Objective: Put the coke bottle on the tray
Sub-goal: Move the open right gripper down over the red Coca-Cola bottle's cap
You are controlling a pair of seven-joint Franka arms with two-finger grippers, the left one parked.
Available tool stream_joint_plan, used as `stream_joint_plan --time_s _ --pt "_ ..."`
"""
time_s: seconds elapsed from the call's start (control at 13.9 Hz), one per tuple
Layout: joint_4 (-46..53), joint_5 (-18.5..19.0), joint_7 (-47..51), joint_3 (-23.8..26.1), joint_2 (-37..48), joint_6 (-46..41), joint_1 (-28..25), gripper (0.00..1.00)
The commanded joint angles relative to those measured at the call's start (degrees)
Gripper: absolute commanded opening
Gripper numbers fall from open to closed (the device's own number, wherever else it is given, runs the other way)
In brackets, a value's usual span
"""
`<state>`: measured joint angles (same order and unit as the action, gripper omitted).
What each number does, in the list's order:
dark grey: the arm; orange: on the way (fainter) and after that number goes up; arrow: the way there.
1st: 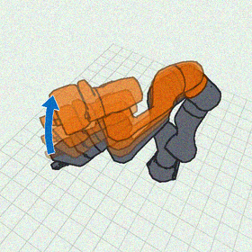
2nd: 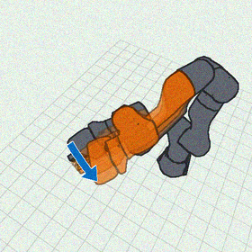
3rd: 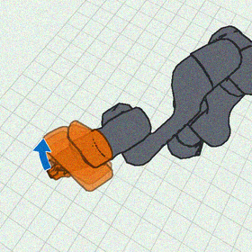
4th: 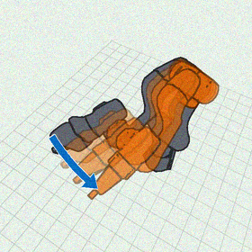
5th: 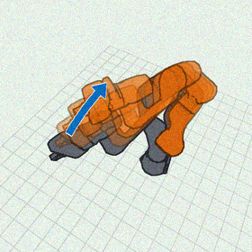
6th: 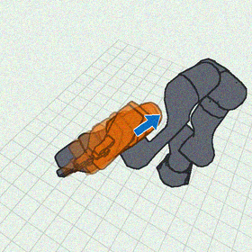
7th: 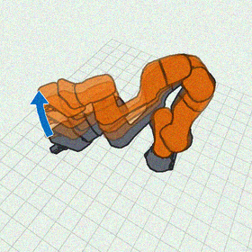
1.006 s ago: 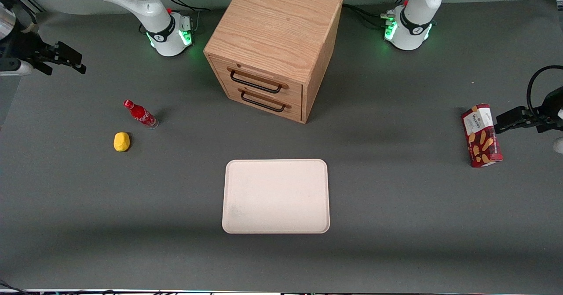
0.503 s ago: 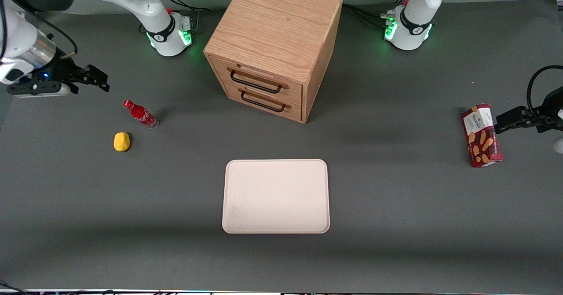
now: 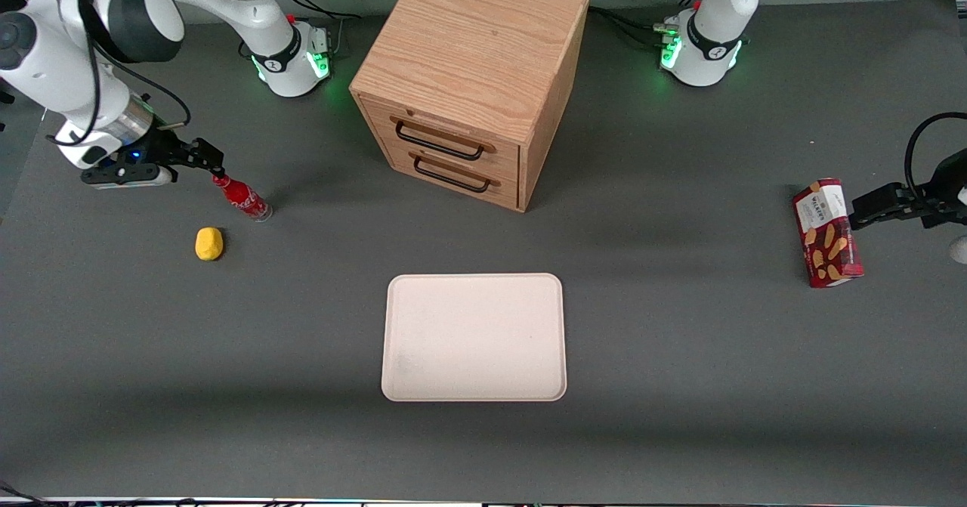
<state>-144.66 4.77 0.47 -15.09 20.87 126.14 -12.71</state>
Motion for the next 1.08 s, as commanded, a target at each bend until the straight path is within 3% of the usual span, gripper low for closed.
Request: stream_joint_plan --time_s 0.0,0.43,1.01 --pt "-5.5 1.1 -0.9 -2.0 0.7 7.1 -0.7 1.00" --pt "-10.0 1.4 -5.7 -7.0 -4.4 18.1 -0.7 1.00" --pt "-10.2 1.4 -5.5 -6.8 -2.2 12.3 -0.8 1.00"
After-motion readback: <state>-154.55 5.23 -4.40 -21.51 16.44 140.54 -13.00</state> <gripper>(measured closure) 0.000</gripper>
